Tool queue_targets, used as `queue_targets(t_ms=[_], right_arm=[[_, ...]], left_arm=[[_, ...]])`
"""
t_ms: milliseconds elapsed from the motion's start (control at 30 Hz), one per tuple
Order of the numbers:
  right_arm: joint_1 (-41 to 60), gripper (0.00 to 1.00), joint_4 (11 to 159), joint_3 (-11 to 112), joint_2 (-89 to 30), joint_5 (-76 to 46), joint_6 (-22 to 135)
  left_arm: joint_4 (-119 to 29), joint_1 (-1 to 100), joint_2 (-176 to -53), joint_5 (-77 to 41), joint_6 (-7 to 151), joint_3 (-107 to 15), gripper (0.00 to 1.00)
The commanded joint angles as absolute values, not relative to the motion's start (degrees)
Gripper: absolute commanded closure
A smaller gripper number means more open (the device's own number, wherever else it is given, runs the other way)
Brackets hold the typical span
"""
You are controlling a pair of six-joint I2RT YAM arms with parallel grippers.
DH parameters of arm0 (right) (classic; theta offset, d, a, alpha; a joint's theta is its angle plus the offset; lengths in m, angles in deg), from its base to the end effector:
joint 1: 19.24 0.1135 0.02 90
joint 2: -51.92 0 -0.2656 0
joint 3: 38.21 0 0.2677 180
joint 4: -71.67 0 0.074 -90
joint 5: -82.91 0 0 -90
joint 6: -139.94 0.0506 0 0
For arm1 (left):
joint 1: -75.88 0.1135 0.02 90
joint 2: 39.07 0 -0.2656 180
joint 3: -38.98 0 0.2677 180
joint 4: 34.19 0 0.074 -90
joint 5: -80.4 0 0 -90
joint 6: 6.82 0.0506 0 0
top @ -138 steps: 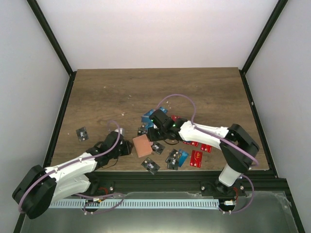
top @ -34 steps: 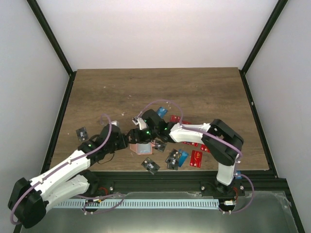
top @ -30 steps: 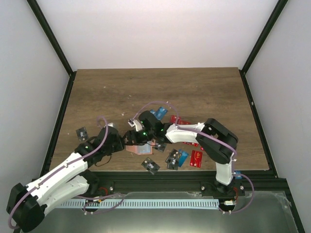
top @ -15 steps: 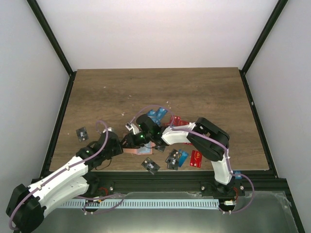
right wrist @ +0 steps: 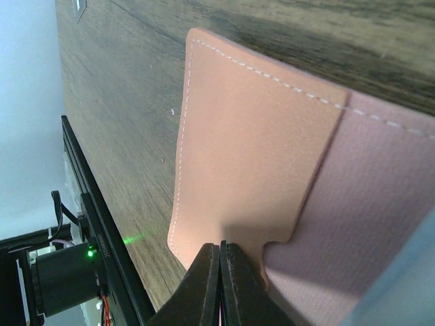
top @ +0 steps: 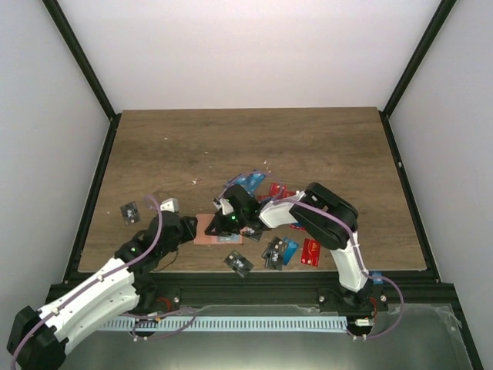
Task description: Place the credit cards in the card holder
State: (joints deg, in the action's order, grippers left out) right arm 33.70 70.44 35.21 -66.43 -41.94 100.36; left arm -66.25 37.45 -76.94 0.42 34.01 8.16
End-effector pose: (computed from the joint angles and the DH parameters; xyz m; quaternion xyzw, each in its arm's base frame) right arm 0.2295 0.3519 0.0784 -0.1370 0.8745 0.4650 0.0166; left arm 0.1403 -0.1001 0.1656 -0.1215 0.8921 -0.2393 0.3635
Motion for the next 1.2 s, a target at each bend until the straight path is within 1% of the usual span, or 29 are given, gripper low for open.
queue_targets(t_ms=[0, 133, 200, 333, 467, 600, 700, 833, 967, 1067, 1167], right_arm=[[33.4, 0.96, 79.8, 34.9, -70.3, -36.2, 98.4], [33.4, 0.96, 81.4, 35.1, -66.8, -36.4, 96.7], [33.4, 0.94, 82.3, 35.0, -64.5, -36.5, 95.8], [33.3, 0.86, 83.7, 35.2, -59.5, -36.9, 94.3], [33.3, 0.78, 86.3, 36.1, -55.0, -35.7, 93.6], [33.3, 0.68, 89.3, 36.4, -50.9, -33.3, 93.3], [33.3, 0.59, 93.8, 36.3, -48.4, -28.5, 93.6], [33.2, 0.5, 96.3, 33.1, -45.9, -23.1, 94.8], [33.2, 0.46, 95.1, 29.9, -44.4, -22.6, 96.1], [33.2, 0.39, 94.7, 28.7, -43.4, -21.6, 96.6], [33.2, 0.37, 95.4, 28.4, -42.8, -20.7, 96.6]], left_arm=[[-59.0, 37.3, -79.7, -0.6, 36.0, 8.9, 0.71], [-54.5, 37.3, -87.0, -1.7, 37.5, 8.5, 0.71], [-52.0, 37.4, -90.9, -2.7, 37.8, 8.5, 0.72], [-48.2, 37.6, -97.3, -5.5, 38.4, 8.5, 0.73], [-46.1, 37.8, -101.1, -7.2, 39.2, 8.7, 0.74], [-44.4, 37.9, -103.7, -8.7, 40.4, 9.3, 0.74], [-44.4, 37.9, -105.4, -9.4, 40.8, 9.2, 0.75], [-45.7, 37.9, -105.2, -9.3, 40.5, 9.4, 0.76], [-46.4, 37.9, -103.8, -8.6, 40.3, 10.3, 0.76], [-46.6, 37.9, -103.8, -8.3, 40.5, 10.5, 0.76], [-46.8, 37.9, -104.1, -8.5, 40.6, 10.4, 0.76]])
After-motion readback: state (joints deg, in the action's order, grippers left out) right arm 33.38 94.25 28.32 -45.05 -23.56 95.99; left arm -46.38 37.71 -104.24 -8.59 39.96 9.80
